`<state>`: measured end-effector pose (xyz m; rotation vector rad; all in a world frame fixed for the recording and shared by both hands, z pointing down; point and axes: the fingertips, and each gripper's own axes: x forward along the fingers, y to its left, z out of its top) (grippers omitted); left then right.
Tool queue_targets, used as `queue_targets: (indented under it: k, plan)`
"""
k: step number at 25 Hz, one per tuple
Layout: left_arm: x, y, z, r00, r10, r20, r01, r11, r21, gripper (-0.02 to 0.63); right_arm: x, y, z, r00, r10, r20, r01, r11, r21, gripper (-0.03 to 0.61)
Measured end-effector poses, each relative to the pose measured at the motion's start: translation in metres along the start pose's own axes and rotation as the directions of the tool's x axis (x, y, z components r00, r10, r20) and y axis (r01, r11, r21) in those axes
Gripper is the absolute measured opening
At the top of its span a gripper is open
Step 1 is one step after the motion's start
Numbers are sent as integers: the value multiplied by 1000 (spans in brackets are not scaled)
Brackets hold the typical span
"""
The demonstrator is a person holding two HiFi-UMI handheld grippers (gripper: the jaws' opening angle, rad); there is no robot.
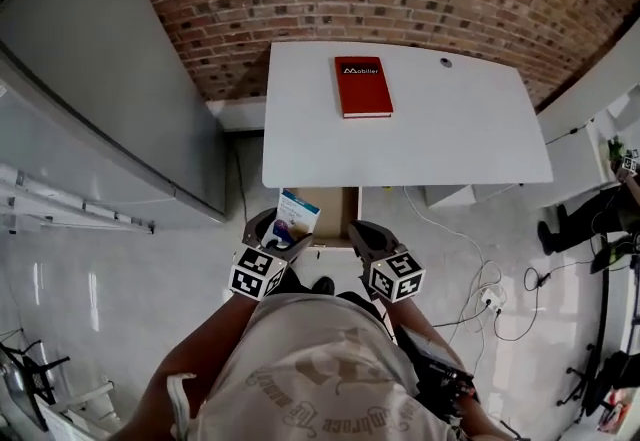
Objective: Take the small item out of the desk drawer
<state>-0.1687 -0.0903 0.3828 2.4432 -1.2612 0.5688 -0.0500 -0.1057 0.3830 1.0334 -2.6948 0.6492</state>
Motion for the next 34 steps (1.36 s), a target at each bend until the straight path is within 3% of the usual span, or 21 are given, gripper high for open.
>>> queue_targets:
  k: [10, 34]
  plan:
    - [-32, -5, 12, 999, 7, 52, -6, 1000, -27, 383, -8, 24, 15, 999, 18, 35, -14, 995, -101, 5]
    - [-22, -29, -11, 1000, 15, 6, -15, 998, -57, 383, -35, 8, -5, 1000, -6, 30, 7, 999, -39, 5]
